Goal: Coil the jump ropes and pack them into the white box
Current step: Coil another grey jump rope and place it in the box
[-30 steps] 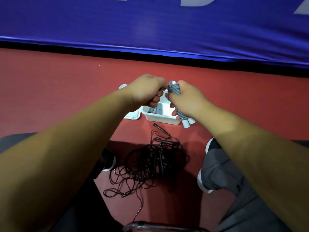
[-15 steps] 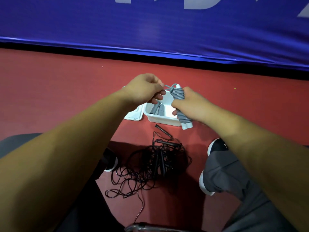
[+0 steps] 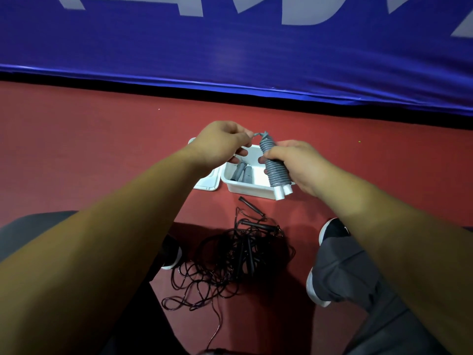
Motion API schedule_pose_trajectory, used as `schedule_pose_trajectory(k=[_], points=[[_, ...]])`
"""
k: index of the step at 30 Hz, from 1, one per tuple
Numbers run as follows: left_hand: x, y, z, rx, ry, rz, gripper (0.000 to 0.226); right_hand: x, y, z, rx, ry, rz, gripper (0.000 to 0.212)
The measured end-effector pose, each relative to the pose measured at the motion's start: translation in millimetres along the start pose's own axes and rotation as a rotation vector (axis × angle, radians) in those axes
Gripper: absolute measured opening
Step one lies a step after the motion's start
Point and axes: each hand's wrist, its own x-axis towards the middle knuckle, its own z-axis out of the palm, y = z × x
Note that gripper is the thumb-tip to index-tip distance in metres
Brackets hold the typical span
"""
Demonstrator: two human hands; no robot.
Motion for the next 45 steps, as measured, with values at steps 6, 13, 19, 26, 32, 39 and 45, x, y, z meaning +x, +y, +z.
schedule_pose_trajectory(k=[6, 13, 19, 26, 32, 39, 45], points=[[2.0, -1.7, -1.6, 0.019, 0.026, -0.010, 0.020, 8.5, 14.2, 4.6, -0.212, 0.073, 0.025, 0.058], [-5.0, -18.0, 2.6, 0.112, 0.021, -0.146, 0.022, 11.5, 31.4, 0.8, -0.375, 0.209, 0.028, 0.029], [10.8, -31.7, 5.5, 0.295, -0.220, -0.447, 0.013, 38.3, 30.8, -3.2, -0.474, 0.201, 0.067, 0.016], [73.3, -77.8, 22.6, 0.349, -0.229, -0.507, 0.015, 120.6, 52.8, 0.7, -0.493, 0.201, 0.123, 0.007], [128.7, -138.4, 20.7, 0.385, 0.020, -0.401, 0.027, 196.8, 103.3, -5.1, -0.355, 0.318, 0.183, 0.029], [176.9, -187.2, 24.6, 0.446, 0.161, -0.334, 0.028, 261.4, 152.4, -2.4, -0.232, 0.387, 0.179, 0.023], [192.6, -221.4, 31.2, 0.356, 0.142, -0.361, 0.030, 299.6, 209.6, 3.7, -0.152, 0.344, 0.296, 0.027]])
